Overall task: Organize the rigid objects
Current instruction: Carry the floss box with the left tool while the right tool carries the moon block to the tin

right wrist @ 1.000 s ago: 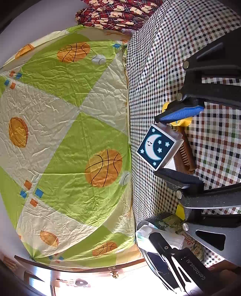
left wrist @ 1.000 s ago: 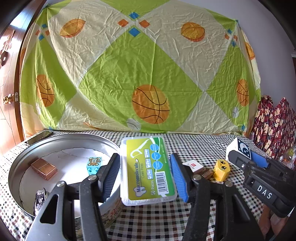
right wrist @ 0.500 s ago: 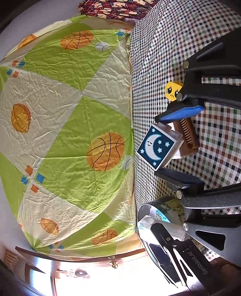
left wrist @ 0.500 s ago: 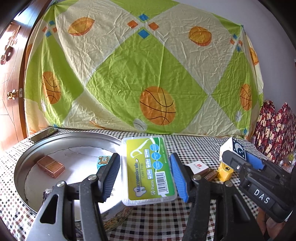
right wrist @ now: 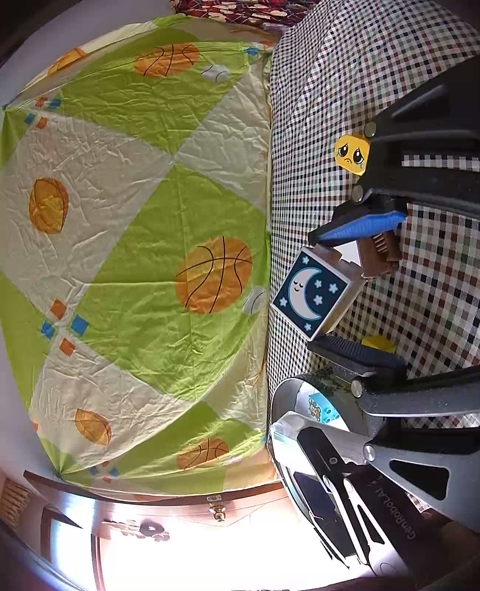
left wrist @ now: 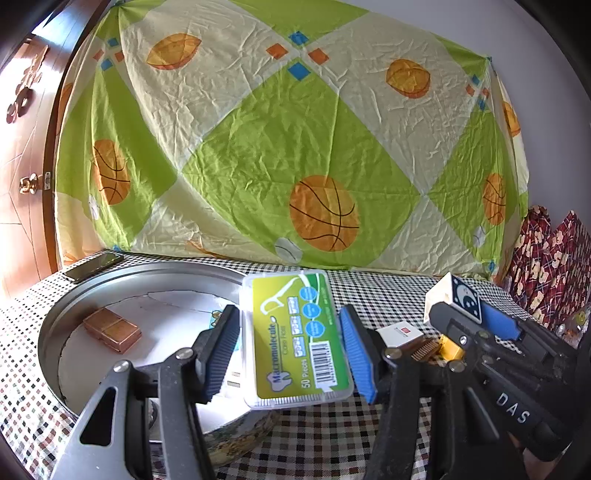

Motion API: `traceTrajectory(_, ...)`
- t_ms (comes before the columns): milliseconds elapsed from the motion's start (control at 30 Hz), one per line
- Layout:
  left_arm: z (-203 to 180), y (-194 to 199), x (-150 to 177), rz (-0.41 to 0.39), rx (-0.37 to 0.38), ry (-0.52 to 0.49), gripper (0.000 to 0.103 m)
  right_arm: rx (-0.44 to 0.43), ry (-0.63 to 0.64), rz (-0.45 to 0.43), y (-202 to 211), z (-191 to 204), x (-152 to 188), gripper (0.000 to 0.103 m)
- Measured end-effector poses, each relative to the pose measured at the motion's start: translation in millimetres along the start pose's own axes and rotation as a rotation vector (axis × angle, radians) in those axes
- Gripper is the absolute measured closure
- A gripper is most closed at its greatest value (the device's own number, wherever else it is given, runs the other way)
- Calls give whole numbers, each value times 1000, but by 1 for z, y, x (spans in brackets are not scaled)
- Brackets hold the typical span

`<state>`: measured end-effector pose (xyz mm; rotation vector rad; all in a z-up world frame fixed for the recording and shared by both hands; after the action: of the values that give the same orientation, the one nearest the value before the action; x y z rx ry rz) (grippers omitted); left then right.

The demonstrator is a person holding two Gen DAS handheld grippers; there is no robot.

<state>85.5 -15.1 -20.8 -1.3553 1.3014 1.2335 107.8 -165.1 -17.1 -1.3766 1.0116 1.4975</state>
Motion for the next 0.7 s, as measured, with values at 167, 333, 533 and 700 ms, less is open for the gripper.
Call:
traceTrajectory(167, 4, 2, -1, -2, -2, 5, 47, -18, 6, -3, 0, 9, 0, 50)
traceTrajectory(333, 6, 4, -1, -1, -1, 7, 47, -38, 12, -2, -1, 17, 0, 50)
traceTrajectory(533, 12, 10, -1, -7, -1, 17, 47, -57, 21, -3, 0, 26, 1, 50)
traceTrajectory(700, 18, 12, -2, -7, -6, 28, 47, -70, 25, -3, 0, 33, 1, 50)
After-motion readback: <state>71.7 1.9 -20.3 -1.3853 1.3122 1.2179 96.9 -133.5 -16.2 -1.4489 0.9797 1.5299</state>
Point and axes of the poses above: each gripper's, at about its wrist camera, not at the fingertips, and y roughly against the way its jaws point, z to its left, x to its underside, the point moved 2 cm from there along -y, roughly the way its jaws point, and after that the axes turned 14 degrees about -z, right-handed, at the moved point
